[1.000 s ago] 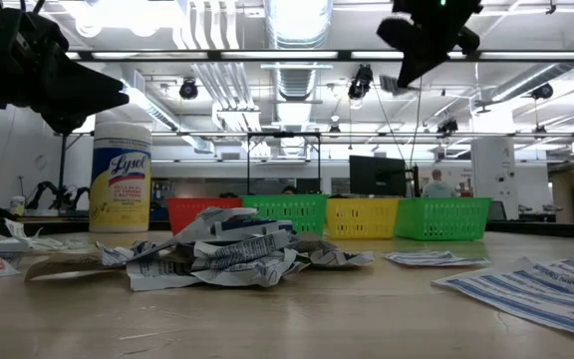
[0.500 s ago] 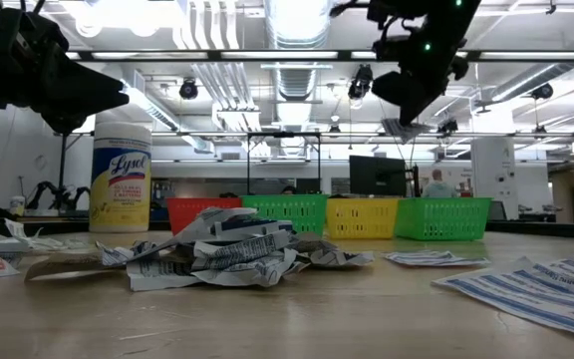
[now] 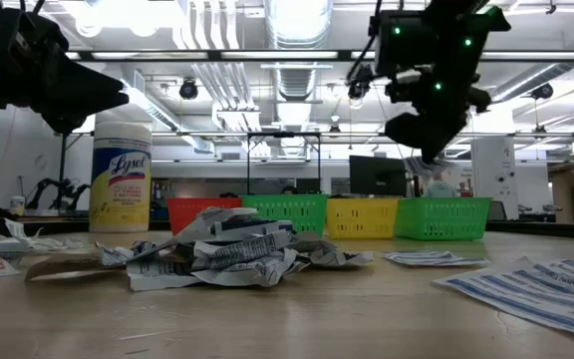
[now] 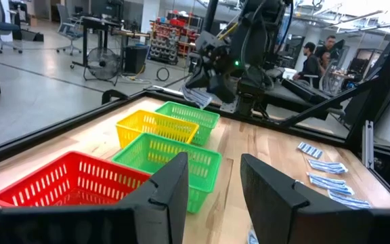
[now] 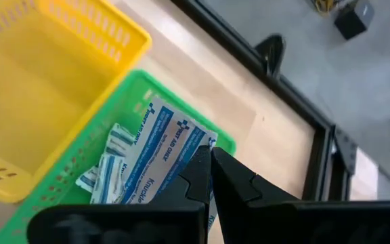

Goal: Pick & Place First Aid Supplies
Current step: Put the blue bandage into the right green basket

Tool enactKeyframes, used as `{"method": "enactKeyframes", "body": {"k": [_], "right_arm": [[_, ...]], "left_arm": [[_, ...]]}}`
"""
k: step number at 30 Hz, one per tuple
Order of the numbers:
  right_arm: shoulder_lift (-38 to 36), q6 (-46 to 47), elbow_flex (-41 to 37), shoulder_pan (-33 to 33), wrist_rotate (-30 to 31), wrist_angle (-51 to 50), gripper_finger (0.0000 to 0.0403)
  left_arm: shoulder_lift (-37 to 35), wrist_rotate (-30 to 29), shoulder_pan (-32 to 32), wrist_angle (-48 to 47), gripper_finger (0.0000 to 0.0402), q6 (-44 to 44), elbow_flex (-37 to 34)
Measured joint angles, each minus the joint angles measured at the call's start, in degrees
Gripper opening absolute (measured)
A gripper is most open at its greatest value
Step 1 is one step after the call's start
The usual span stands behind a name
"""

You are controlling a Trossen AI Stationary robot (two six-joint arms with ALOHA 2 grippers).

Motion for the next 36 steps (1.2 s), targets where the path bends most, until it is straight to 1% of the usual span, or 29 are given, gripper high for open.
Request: {"method": "enactKeyframes", "body": {"k": [3, 13, 22, 24, 29, 36], "right_arm": [[0.0, 2.9, -1.3, 0.0, 0.0, 0.2, 0.0009], [0.1, 2.7, -4.5, -0.4, -0.1, 4.3, 0.0008], [0.1, 1.7, -5.3, -3.0, -0.4, 6.0, 0.0009], [0.1, -0.8, -5.3, -3.9, -2.1, 6.7, 0.0008], [0.1, -6.6, -6.1, -6.0, -7.5, 12.0, 0.0008], [0.1, -7.6, -7.6, -8.3, -10.8, 13.7, 0.0008]], "left_arm": [[0.0, 0.0, 0.0, 0.0, 0.0131, 0.0, 0.0], [0.0, 0.0, 0.0, 0.0, 0.0131, 0.0, 0.0], [0.0, 0.0, 0.0, -0.1, 0.0131, 0.0, 0.0], [0.0, 0.0, 0.0, -0.1, 0.0131, 0.0, 0.0], [0.0, 0.0, 0.0, -0.1, 0.0131, 0.0, 0.0], [0.0, 0.0, 0.0, -0.1, 0.0131, 0.0, 0.0]]}}
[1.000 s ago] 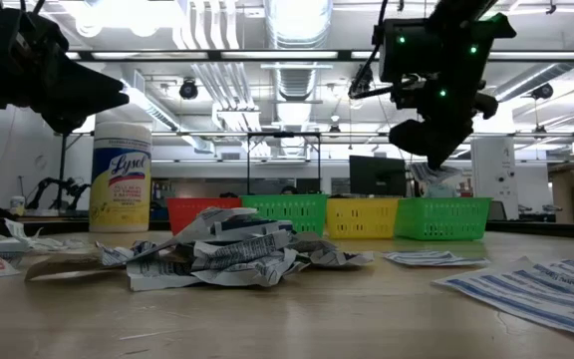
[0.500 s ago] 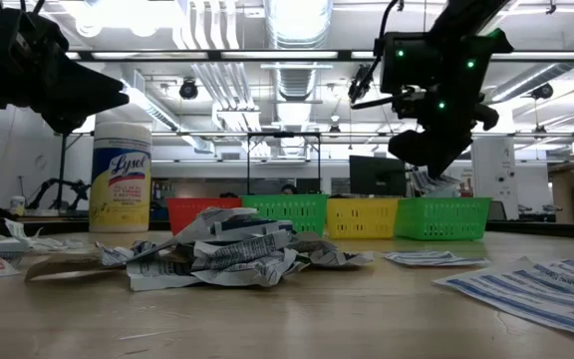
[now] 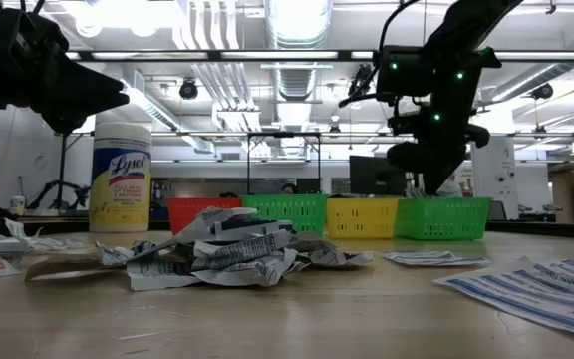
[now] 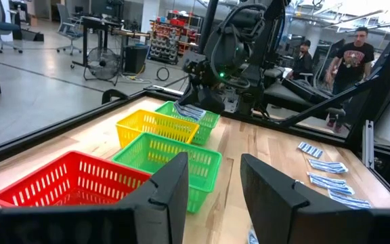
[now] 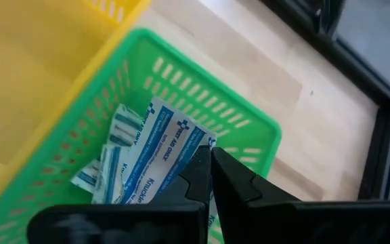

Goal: Pick & Place First Aid Supplies
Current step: Put the blue bandage into the right green basket

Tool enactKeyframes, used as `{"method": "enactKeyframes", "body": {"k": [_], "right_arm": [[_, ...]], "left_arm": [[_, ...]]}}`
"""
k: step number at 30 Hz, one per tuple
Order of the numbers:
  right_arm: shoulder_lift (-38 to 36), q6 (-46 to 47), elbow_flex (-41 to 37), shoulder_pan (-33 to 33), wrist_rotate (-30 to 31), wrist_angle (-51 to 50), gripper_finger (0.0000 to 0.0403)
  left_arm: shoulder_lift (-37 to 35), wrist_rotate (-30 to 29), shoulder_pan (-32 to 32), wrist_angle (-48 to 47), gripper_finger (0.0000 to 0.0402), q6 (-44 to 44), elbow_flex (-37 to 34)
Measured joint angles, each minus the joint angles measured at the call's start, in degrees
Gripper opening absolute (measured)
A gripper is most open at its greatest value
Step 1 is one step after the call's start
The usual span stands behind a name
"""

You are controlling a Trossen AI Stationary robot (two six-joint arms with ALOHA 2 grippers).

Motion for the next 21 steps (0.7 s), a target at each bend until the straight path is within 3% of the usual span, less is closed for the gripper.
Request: {"method": "enactKeyframes", "body": {"k": [21], "right_arm": [[0.0, -0.7, -3.1, -2.1, -3.0, 7.7, 0.0008]], "left_arm": [[0.0, 0.0, 0.0, 0.0, 0.0131, 0.4, 0.0]]}}
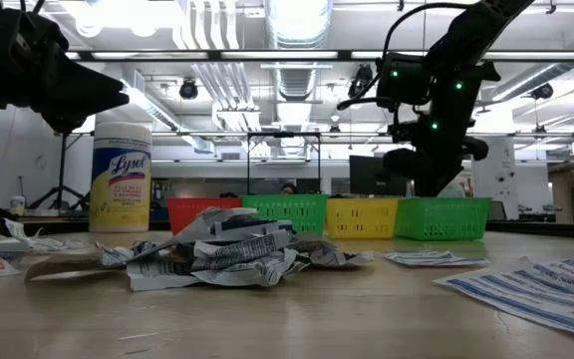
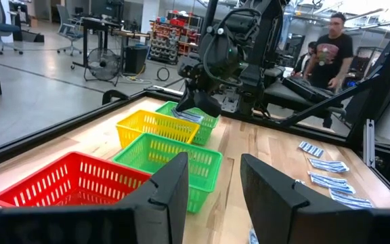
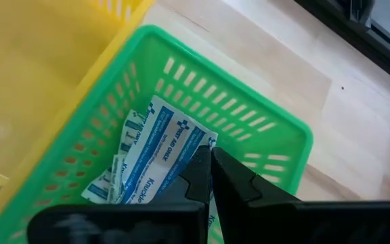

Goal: Pick & Place First Aid Supplies
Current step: Put the blue bandage into the right green basket

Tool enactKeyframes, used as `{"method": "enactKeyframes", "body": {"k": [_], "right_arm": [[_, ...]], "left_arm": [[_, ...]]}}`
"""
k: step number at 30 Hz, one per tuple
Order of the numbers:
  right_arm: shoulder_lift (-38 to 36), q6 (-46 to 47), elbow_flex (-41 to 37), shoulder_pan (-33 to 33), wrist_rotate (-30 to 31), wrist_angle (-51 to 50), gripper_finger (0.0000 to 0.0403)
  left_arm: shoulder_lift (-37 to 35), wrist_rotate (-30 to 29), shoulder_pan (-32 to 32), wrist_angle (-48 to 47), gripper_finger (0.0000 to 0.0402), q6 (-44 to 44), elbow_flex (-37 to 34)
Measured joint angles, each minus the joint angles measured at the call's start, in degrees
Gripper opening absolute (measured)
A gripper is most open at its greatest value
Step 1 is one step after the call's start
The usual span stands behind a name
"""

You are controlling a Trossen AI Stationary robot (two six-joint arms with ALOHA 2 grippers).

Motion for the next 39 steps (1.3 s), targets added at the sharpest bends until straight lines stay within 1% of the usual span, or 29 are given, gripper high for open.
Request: {"method": "enactKeyframes", "body": {"k": [8, 12, 23, 29, 32, 39], "right_arm": [[0.0, -0.6, 0.0, -0.3, -0.1, 0.2, 0.0008], [0.0, -2.6, 0.0, -0.3, -0.8, 0.4, 0.0009], [0.0, -3.1, 0.0, -0.5, -1.2, 1.3, 0.0009], [0.0, -3.3, 0.0, -0.5, -2.3, 1.4, 0.0009], [0.0, -3.3, 0.0, -0.7, -3.0, 1.4, 0.0021], [0.0, -3.3, -0.1, -0.9, -2.7, 1.4, 0.0074]], "left_arm": [[0.0, 0.0, 0.0, 0.0, 0.0131, 0.0, 0.0], [0.0, 0.0, 0.0, 0.0, 0.0131, 0.0, 0.0], [0.0, 0.0, 0.0, 0.0, 0.0131, 0.0, 0.0], [0.0, 0.0, 0.0, 0.0, 0.0131, 0.0, 0.0], [0.0, 0.0, 0.0, 0.0, 0.0131, 0.0, 0.0], [0.0, 0.0, 0.0, 0.0, 0.0131, 0.0, 0.0]]}}
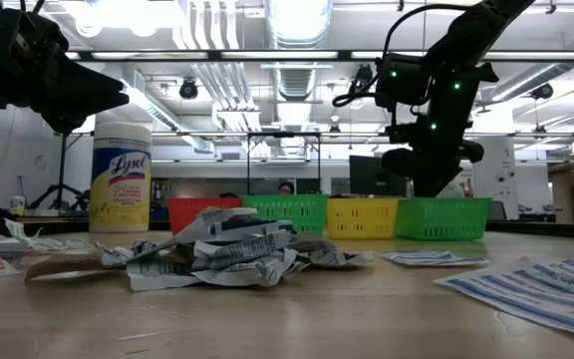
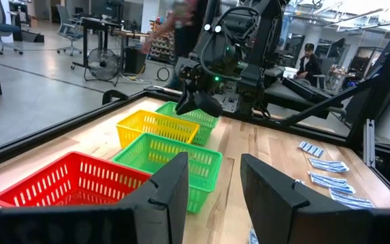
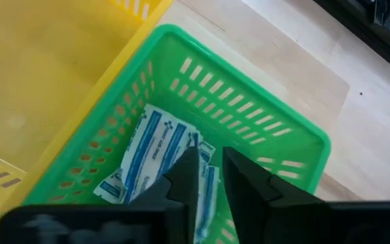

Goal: Pick & Place First Aid Supplies
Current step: Put the blue bandage into the right green basket

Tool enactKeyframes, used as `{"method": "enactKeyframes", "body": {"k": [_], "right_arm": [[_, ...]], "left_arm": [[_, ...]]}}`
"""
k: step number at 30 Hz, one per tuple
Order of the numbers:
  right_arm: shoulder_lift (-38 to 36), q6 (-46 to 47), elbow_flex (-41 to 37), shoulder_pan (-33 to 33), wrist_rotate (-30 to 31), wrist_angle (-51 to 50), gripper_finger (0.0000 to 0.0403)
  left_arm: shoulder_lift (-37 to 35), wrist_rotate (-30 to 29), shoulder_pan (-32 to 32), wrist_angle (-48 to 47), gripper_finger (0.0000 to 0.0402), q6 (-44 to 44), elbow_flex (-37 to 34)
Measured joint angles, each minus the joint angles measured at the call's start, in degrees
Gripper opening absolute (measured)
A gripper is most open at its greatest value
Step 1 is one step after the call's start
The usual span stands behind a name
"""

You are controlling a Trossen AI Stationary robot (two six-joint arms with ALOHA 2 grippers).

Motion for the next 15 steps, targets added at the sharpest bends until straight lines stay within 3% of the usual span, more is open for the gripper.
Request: {"method": "enactKeyframes", "body": {"k": [8, 15], "right_arm": [[0.0, -2.9, 0.0, 0.0, 0.2, 0.0, 0.0111], [-0.2, -3.6, 2.3, 0.0, 0.1, -0.1, 0.0113]], "left_arm": [[0.0, 0.0, 0.0, 0.0, 0.0131, 0.0, 0.0], [0.0, 0.0, 0.0, 0.0, 0.0131, 0.0, 0.0]]}}
